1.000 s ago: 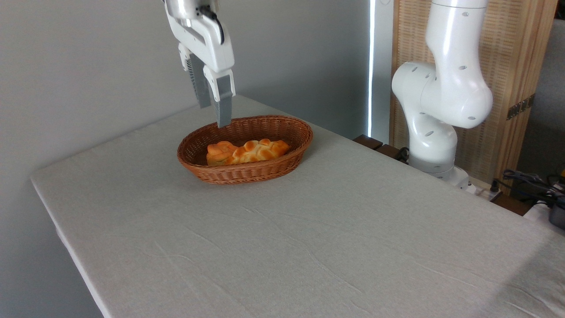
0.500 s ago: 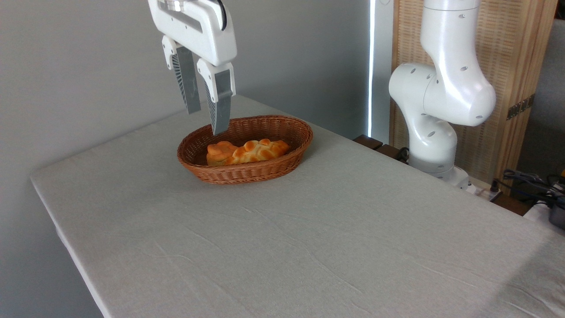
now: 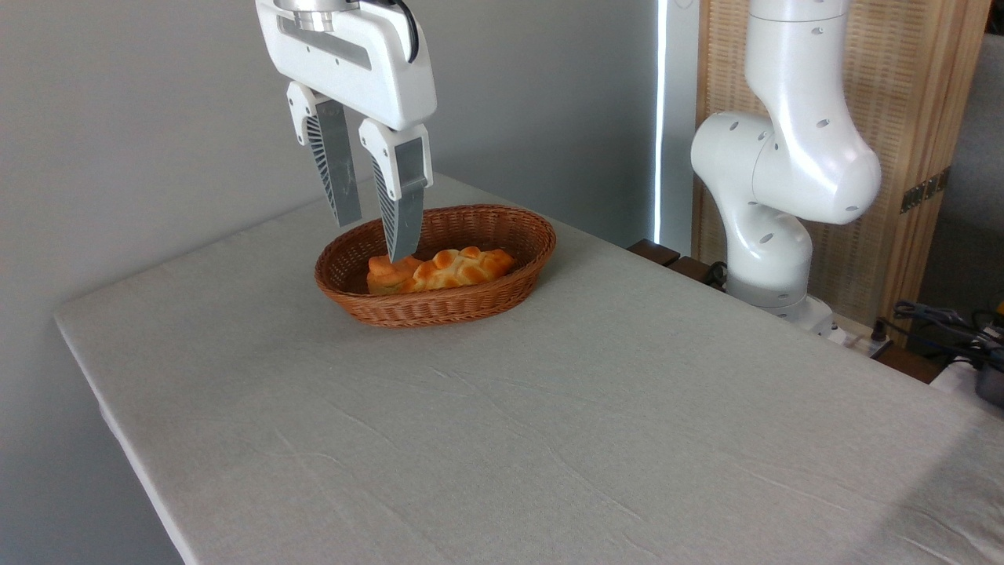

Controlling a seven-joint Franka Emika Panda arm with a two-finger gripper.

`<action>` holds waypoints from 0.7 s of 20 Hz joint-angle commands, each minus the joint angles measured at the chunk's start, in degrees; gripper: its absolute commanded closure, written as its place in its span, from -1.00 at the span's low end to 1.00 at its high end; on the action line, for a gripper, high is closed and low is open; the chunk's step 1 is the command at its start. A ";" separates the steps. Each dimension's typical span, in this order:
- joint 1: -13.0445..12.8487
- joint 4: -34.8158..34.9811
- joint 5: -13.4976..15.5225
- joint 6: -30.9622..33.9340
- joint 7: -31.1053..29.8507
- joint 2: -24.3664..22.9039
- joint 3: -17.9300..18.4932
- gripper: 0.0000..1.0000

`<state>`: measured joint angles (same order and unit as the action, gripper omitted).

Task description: Put bread into the basket

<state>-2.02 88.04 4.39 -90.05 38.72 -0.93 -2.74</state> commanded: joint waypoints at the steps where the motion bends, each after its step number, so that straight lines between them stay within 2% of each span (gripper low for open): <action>1: -1.58 0.72 -0.78 1.55 0.30 0.32 0.98 -1.00; 3: -2.63 2.74 -1.13 1.29 0.30 -0.21 0.98 -1.00; 5: -3.33 3.10 -2.80 1.11 0.30 -0.30 0.98 -1.00; 7: -3.69 3.28 -2.98 1.11 0.30 -0.56 1.07 -1.00; 10: -4.48 3.28 -3.16 1.11 0.83 -0.74 3.88 -1.00; 14: -4.48 3.28 -3.16 0.93 0.92 -0.65 4.15 -1.00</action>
<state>-5.31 90.73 1.88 -89.30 38.76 -0.80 0.30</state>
